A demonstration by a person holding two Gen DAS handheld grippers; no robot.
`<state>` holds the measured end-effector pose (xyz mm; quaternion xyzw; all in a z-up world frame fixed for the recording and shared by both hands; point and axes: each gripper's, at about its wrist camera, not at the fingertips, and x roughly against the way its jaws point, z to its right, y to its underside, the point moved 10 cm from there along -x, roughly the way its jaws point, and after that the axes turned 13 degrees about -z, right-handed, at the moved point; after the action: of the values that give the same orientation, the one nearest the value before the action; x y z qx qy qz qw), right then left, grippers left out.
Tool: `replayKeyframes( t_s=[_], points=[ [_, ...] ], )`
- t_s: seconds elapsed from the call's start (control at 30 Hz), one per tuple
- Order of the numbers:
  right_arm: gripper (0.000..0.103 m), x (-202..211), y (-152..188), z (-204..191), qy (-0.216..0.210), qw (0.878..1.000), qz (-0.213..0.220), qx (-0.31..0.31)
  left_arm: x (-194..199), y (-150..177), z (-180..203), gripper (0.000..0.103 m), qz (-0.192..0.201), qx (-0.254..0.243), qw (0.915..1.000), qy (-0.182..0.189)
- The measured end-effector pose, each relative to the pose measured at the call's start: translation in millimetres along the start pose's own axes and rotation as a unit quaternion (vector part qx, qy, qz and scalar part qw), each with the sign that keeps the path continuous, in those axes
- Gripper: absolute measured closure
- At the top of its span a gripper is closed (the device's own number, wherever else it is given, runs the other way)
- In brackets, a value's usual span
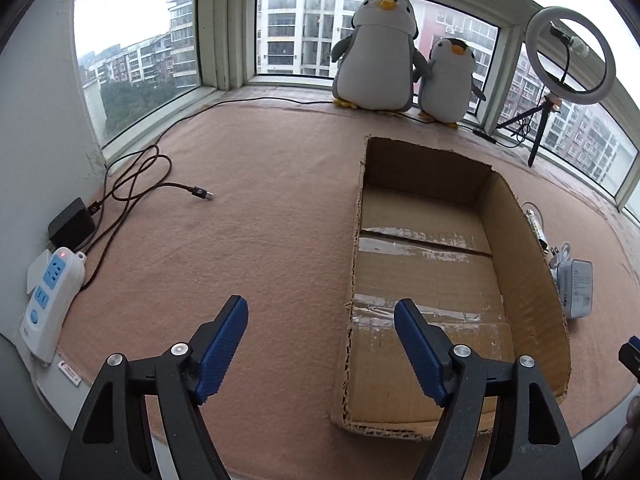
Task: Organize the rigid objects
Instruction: 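Move the right tool toward the grey-white product box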
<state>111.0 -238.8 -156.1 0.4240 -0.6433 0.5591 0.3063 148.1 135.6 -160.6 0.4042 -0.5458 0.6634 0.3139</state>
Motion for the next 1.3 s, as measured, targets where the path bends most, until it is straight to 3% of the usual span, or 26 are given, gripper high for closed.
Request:
replayKeyframes(
  t_s=[0.13, 0.37, 0.5, 0.7, 0.83, 1.03, 1.3],
  points=[
    [0.001, -11, -11, 5, 0.011, 1.000, -0.016, 0.009, -12, -1, 7, 0.030, -0.013, -0.009, 0.9999, 0.004],
    [0.005, -42, -17, 9, -0.054, 0.994, -0.097, -0.012, -21, 1, 10, 0.035, -0.024, -0.011, 0.9996, 0.010],
    [0.025, -46, -20, 11, -0.035, 0.992, -0.118, 0.013, -25, 1, 13, 0.036, -0.028, -0.014, 0.9995, 0.011],
    [0.026, -51, -35, 19, 0.021, 0.991, -0.128, 0.034, -29, 4, 21, 0.037, -0.030, -0.022, 0.9992, 0.013],
    [0.026, -54, -41, 5, -0.004, 0.989, -0.141, 0.046, -32, 7, 24, 0.037, -0.036, -0.020, 0.9989, 0.021],
    [0.025, -53, -58, -4, 0.049, 0.992, -0.104, 0.060, -39, 9, 30, 0.043, -0.044, -0.022, 0.9984, 0.029],
    [0.019, -55, -75, -16, 0.063, 0.992, -0.080, 0.072, -45, 13, 36, 0.051, -0.050, -0.024, 0.9978, 0.036]
  ],
)
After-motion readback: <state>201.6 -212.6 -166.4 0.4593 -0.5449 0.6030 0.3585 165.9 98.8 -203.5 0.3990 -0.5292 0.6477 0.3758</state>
